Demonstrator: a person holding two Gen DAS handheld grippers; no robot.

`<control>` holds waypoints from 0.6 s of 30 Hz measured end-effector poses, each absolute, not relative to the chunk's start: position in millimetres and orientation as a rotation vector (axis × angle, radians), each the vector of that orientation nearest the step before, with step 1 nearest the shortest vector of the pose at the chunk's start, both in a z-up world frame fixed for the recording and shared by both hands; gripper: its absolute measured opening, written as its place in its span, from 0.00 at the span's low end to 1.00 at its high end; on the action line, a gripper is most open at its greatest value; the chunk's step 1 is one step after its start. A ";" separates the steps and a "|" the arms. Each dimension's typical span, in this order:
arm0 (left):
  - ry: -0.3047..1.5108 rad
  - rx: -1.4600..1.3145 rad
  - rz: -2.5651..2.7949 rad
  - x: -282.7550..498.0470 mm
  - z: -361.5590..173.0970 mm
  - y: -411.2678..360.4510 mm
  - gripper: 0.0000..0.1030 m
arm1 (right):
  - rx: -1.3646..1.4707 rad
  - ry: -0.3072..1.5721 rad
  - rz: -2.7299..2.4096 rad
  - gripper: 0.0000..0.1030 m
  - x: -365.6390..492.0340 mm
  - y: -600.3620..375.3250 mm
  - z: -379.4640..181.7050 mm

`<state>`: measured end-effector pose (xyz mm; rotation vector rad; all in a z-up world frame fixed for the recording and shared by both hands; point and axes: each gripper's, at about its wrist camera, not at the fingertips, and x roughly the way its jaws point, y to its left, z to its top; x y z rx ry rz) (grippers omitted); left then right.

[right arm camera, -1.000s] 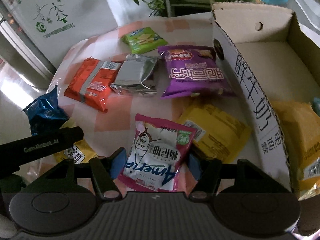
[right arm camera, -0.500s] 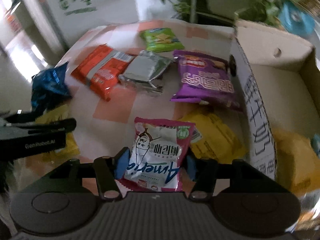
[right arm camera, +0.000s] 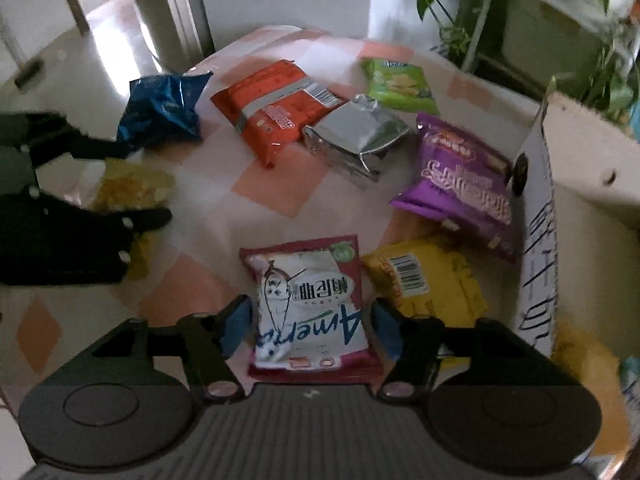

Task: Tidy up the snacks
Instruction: 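Grasp the yellow waffle packet with the left gripper while the right grasps the Ameria pack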

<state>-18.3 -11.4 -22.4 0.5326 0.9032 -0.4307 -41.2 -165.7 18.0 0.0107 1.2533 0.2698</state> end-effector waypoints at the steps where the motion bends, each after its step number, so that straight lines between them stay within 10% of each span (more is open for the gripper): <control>1: 0.907 0.529 -0.447 -18.4 -21.8 -11.7 0.68 | 0.038 1.261 0.266 0.78 -40.7 -167.7 17.4; 18: 0.972 0.407 -0.461 -2.8 -32.1 5.9 1.00 | -0.086 1.232 0.328 0.83 -36.1 -152.6 8.7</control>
